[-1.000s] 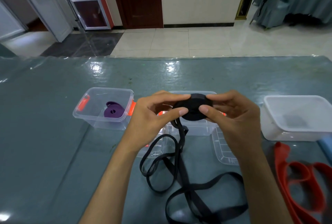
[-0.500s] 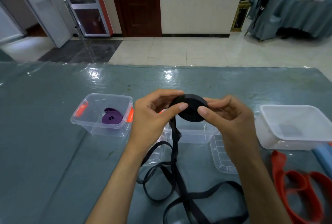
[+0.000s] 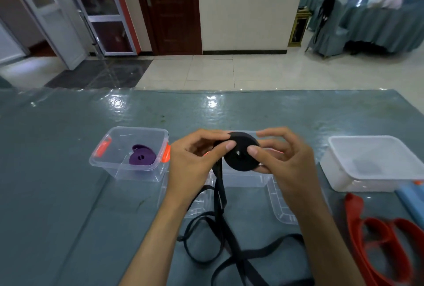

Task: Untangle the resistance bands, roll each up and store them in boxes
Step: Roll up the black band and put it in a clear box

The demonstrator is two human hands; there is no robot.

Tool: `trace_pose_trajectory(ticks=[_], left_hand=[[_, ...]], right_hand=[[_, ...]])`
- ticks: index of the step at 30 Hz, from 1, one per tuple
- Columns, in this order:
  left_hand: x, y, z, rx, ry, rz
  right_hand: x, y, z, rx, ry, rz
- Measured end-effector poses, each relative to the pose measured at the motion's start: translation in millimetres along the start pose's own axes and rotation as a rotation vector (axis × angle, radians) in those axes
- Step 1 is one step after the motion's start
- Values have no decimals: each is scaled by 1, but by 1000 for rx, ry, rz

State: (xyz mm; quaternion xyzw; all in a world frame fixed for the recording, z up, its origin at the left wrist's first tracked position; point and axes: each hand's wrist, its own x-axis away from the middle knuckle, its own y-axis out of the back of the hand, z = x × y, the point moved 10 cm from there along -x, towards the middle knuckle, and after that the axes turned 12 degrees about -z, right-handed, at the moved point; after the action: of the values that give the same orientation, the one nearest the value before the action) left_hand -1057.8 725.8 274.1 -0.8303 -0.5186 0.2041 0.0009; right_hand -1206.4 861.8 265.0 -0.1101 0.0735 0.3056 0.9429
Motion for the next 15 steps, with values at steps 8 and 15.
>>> trace_pose_trajectory(ticks=[8,15], left_hand=[[8,-6,5,11,67,66],[14,-14,4,31,67,108]], right_hand=[[12,5,-5,-114,-38,-6],[15,11,9,-132,83,-91]])
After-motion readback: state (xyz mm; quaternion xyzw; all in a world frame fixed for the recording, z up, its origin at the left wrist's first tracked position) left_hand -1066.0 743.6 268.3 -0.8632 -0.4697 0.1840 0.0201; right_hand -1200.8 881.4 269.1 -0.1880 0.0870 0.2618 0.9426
